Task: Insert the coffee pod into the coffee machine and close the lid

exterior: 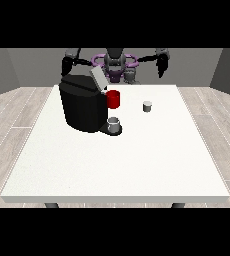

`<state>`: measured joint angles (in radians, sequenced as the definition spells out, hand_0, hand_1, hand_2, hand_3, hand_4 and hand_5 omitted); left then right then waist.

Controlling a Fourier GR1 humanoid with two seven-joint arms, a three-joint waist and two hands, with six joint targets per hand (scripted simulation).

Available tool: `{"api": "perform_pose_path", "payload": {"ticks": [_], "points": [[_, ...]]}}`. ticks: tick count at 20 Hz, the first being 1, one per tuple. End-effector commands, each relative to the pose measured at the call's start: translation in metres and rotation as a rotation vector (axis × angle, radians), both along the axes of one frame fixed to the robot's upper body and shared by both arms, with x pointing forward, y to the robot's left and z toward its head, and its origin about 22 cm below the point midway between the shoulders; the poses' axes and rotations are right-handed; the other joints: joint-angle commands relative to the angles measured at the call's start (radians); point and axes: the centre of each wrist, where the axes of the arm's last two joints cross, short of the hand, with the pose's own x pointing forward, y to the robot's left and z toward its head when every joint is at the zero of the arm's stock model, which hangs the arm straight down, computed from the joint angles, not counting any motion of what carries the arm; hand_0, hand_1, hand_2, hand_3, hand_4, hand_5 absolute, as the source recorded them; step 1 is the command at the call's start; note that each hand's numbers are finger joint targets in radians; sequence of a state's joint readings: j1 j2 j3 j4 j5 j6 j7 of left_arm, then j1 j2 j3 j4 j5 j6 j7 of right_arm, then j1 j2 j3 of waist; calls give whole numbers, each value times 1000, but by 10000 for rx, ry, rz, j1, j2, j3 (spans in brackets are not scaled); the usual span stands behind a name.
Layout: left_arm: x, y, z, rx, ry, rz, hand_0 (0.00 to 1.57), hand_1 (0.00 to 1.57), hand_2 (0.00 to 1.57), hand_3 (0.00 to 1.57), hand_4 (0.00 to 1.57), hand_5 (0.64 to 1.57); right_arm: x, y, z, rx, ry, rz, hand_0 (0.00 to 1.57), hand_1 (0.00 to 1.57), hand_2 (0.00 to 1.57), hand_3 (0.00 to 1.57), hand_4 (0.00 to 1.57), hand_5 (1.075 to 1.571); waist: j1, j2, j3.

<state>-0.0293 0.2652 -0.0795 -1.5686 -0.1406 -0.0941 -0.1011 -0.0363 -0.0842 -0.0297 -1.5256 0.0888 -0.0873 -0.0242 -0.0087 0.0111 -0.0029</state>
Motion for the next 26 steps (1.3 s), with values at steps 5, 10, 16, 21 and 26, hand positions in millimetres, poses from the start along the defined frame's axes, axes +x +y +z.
{"api": "perform_pose_path", "payload": {"ticks": [5, 10, 16, 21, 26], "points": [[44, 47, 28, 2280, -117, 177, 0, 0, 0, 0, 0, 1571, 13, 33, 10, -639, -1275, 18, 0, 0, 0, 0, 0, 1571, -887, 1183, 26], [67, 57, 40, 3491, 512, 319, 0, 0, 0, 0, 0, 1571, 17, 38, 21, -489, -1265, 709, 0, 0, 0, 0, 0, 1571, -1485, 1446, 28], [81, 58, 31, 4239, 1296, -115, 0, 0, 0, 0, 0, 1571, 31, 40, 19, -267, -991, 349, 0, 0, 0, 0, 0, 1571, -1235, 1916, 30], [101, 51, 25, 4985, 1133, 423, 0, 0, 0, 0, 0, 1571, 42, 55, 35, -296, -1044, 778, 0, 0, 0, 0, 0, 1571, -1641, 2473, 26], [93, 48, -13, 5586, 838, 376, 261, 261, 589, 247, 0, 1571, 33, 57, 18, -234, -453, 836, 0, 0, 0, 0, 0, 1571, -1343, 2100, 24]]}}
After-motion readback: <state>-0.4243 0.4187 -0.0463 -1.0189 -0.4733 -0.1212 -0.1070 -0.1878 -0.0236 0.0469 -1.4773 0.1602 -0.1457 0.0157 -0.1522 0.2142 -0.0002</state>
